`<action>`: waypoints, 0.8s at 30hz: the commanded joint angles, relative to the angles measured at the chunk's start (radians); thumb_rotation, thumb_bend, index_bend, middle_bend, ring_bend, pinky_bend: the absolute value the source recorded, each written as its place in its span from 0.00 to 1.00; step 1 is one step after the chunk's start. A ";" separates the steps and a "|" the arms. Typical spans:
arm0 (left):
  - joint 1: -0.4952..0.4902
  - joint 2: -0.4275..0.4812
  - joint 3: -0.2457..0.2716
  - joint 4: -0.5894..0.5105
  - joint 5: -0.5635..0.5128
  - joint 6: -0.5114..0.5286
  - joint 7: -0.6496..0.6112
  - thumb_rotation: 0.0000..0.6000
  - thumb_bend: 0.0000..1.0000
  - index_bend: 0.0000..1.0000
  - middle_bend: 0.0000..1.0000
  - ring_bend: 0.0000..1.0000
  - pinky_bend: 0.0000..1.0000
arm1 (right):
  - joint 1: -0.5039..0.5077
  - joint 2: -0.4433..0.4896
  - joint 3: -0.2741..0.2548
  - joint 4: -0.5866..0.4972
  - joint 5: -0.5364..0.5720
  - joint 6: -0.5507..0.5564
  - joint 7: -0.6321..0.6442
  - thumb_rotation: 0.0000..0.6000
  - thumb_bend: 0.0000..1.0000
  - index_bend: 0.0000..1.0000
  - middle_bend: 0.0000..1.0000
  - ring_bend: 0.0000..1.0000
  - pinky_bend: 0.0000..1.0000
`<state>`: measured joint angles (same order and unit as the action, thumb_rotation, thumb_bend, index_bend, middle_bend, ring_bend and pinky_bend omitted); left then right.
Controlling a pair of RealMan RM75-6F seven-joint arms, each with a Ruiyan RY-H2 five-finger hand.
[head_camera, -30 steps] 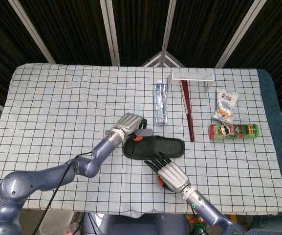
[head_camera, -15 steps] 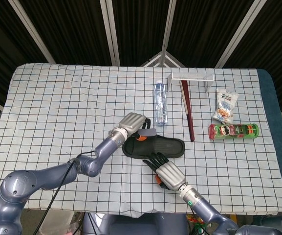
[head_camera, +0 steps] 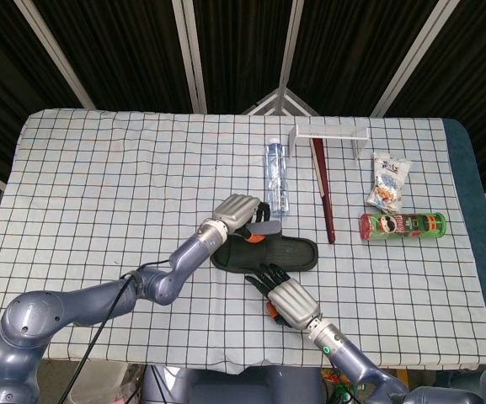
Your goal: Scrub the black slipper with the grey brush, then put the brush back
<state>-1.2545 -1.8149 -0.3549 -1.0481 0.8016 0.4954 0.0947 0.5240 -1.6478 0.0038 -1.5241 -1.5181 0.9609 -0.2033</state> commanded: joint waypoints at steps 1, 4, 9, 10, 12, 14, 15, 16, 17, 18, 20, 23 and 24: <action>-0.005 -0.013 -0.011 0.016 0.003 -0.027 -0.031 1.00 0.75 0.78 0.74 0.56 0.75 | 0.000 -0.002 0.000 0.001 0.001 0.002 0.004 1.00 0.77 0.00 0.00 0.00 0.00; -0.009 -0.013 -0.012 0.025 0.006 -0.055 -0.051 1.00 0.75 0.78 0.74 0.56 0.75 | 0.000 -0.002 -0.002 0.002 0.000 0.008 0.008 1.00 0.77 0.00 0.00 0.00 0.00; -0.014 0.047 0.023 0.002 -0.008 -0.113 -0.042 1.00 0.75 0.78 0.74 0.56 0.75 | 0.002 -0.002 -0.010 0.002 -0.004 0.011 0.008 1.00 0.77 0.00 0.00 0.00 0.00; -0.018 0.064 0.035 -0.003 -0.013 -0.127 -0.033 1.00 0.75 0.78 0.74 0.56 0.75 | 0.002 -0.002 -0.011 0.002 -0.005 0.011 0.007 1.00 0.77 0.00 0.00 0.00 0.00; -0.029 0.102 0.066 -0.015 -0.030 -0.143 -0.013 1.00 0.75 0.78 0.74 0.56 0.75 | 0.002 -0.006 -0.014 0.000 -0.006 0.013 0.005 1.00 0.77 0.00 0.00 0.00 0.00; -0.035 0.130 0.087 -0.030 -0.052 -0.152 -0.004 1.00 0.75 0.78 0.74 0.56 0.75 | 0.002 -0.008 -0.017 -0.001 -0.008 0.015 0.004 1.00 0.77 0.00 0.00 0.00 0.00; -0.040 0.153 0.105 -0.043 -0.072 -0.161 0.001 1.00 0.75 0.78 0.74 0.56 0.75 | 0.002 -0.011 -0.018 -0.001 -0.008 0.016 0.002 1.00 0.77 0.00 0.00 0.00 0.00; -0.045 0.168 0.118 -0.051 -0.087 -0.168 0.004 1.00 0.75 0.78 0.74 0.56 0.75 | 0.003 -0.012 -0.019 -0.001 -0.008 0.016 0.002 1.00 0.77 0.00 0.00 0.00 0.00; -0.051 0.183 0.134 -0.059 -0.101 -0.175 0.008 1.00 0.75 0.78 0.74 0.56 0.75 | 0.003 -0.014 -0.019 -0.001 -0.007 0.016 0.001 1.00 0.77 0.00 0.00 0.00 0.00; -0.058 0.197 0.151 -0.066 -0.116 -0.182 0.013 1.00 0.75 0.78 0.74 0.56 0.75 | 0.003 -0.016 -0.020 -0.001 -0.006 0.016 0.001 1.00 0.77 0.00 0.00 0.00 0.00; -0.077 0.223 0.196 -0.079 -0.146 -0.188 0.028 1.00 0.75 0.78 0.74 0.56 0.75 | 0.003 -0.020 -0.021 0.001 -0.004 0.015 0.002 1.00 0.77 0.00 0.00 0.00 0.00; -0.092 0.232 0.237 -0.092 -0.174 -0.180 0.032 1.00 0.75 0.78 0.74 0.56 0.75 | 0.005 -0.027 -0.023 0.006 -0.003 0.014 0.002 1.00 0.77 0.00 0.00 0.00 0.00; -0.092 0.230 0.239 -0.094 -0.180 -0.180 0.026 1.00 0.75 0.78 0.74 0.56 0.75 | 0.005 -0.029 -0.023 0.007 -0.003 0.013 0.002 1.00 0.77 0.00 0.00 0.00 0.00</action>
<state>-1.3389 -1.5903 -0.1265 -1.1328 0.6348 0.3163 0.1212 0.5290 -1.6761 -0.0189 -1.5178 -1.5211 0.9742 -0.2012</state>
